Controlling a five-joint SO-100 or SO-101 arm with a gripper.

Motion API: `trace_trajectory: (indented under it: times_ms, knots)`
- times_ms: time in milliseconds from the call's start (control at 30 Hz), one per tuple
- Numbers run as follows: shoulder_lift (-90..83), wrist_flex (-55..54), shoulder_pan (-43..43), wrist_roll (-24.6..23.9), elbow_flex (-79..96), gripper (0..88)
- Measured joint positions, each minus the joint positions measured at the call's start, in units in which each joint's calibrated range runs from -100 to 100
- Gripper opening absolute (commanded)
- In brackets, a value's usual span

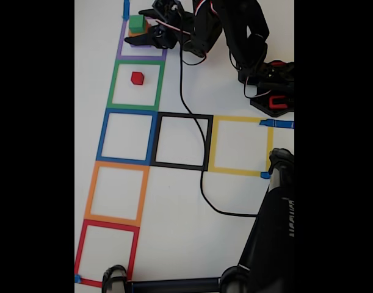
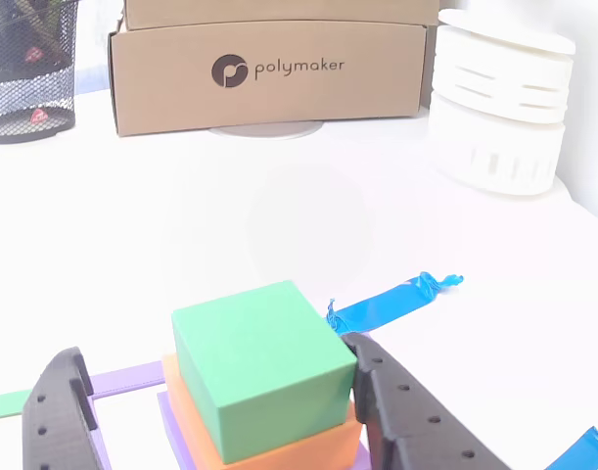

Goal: Tower of hanoi

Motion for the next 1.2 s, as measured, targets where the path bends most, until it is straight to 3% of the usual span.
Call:
trace_trajectory:
  times_ms: [500, 1200]
  knots:
    - [0.0, 0.0, -1.1, 0.0, 0.4, 11.7]
    - [-1.2, -0.4, -2.8, 0.0, 2.6, 5.6]
